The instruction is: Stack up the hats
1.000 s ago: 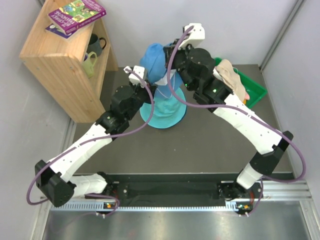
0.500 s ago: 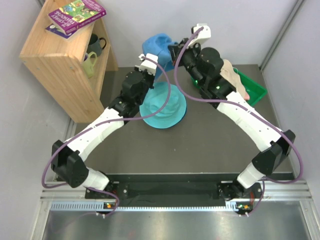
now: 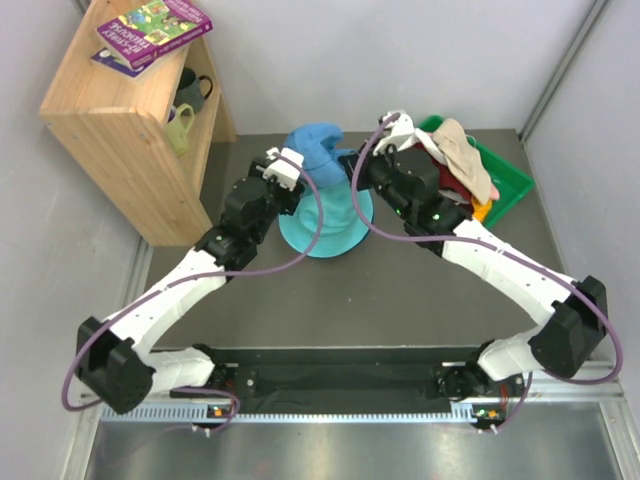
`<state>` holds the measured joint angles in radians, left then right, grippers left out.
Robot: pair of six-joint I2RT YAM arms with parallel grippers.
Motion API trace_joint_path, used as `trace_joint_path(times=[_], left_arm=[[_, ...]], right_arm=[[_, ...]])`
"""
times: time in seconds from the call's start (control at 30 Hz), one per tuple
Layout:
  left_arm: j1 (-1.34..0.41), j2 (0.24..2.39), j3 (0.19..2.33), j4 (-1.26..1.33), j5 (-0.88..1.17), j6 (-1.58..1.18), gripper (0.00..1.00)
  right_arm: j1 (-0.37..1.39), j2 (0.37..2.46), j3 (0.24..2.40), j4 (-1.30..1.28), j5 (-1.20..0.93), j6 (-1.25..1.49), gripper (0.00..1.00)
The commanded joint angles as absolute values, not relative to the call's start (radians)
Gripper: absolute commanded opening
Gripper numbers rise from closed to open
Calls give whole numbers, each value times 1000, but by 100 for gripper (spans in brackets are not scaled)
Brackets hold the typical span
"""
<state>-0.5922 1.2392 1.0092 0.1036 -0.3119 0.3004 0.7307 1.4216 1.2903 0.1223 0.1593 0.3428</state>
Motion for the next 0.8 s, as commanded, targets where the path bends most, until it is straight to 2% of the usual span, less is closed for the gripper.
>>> trace_joint_path(times=[0.0,0.03,0.13,0.3,0.4,0.5,0.77], left_arm=[[-588,1117,986,25,-206,213,80],[-588,1089,986,-39,-183,197,92],[-586,1051,991,-153,-103,131,99],[-588,996,985,-282,24,5,99],[-588,912,947,-304,32,-70,99],[-586,867,919,-262,-38,-150,99],[-584,908,871,-134,-230,-452,99]], right_arm=[[742,1335,1207,175,163,399,0],[742,1330,1192,176,167,417,0],[742,1321,1148,173,173,440,0],[742,1279,1057,190,195,489,0],[742,1259,1019,193,206,505,0],[742,1241,991,198,209,520,0],[744,1181,867,239,193,617,0]])
